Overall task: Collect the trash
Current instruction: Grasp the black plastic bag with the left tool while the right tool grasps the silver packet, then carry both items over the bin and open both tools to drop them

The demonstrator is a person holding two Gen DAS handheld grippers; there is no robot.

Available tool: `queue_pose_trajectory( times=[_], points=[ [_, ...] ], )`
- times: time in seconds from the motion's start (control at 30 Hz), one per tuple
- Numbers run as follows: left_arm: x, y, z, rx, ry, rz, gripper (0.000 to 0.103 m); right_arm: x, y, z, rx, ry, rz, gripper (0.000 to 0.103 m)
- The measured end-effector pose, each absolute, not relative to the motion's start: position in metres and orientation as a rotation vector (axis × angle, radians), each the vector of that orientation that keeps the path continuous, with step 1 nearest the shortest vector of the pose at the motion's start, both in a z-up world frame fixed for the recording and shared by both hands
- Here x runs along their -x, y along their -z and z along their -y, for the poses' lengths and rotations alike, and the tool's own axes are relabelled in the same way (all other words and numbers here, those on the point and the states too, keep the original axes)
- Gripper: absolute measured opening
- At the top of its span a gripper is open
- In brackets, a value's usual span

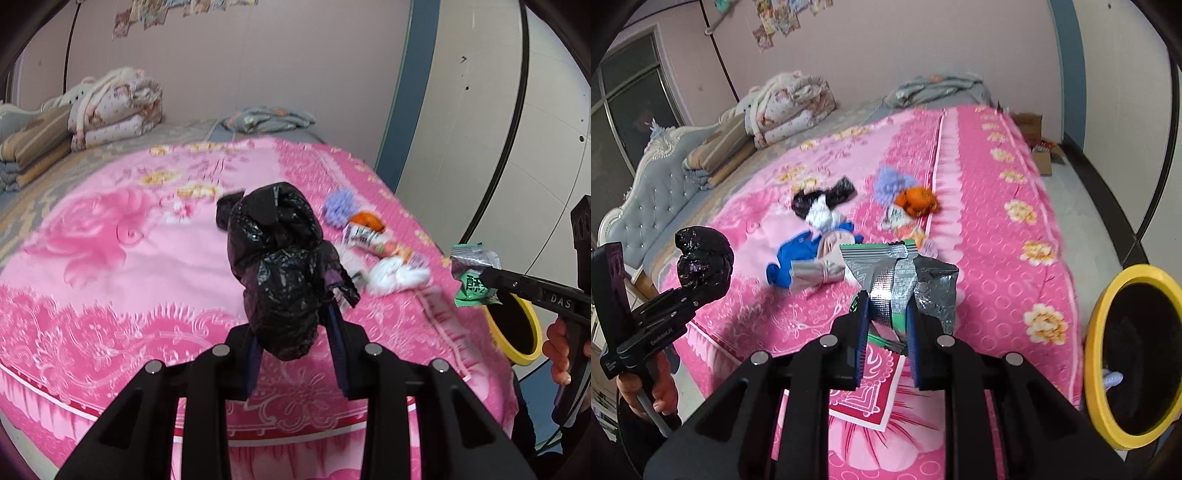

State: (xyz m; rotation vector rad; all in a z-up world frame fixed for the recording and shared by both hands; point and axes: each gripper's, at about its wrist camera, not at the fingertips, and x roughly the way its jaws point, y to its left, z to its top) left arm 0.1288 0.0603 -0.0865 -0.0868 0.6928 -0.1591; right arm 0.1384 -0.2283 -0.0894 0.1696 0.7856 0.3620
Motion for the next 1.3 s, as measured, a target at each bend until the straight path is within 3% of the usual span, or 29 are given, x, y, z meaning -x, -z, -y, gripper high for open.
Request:
queue_pose_trajectory(
  times=[0.73, 1.3],
  points=[
    [-0.133, -0.026, 0.023, 0.054, 0.264, -0.474, 0.030, -0.082, -0.023, 0.316, -0.207, -0.216, -0.446, 0.017],
    [-0.165, -0.090, 0.125, -0.001, 0.433, -0.401, 0.030, -0.045, -0.065, 0.441, -0.308, 0.022, -0.324, 0.017]
  ],
)
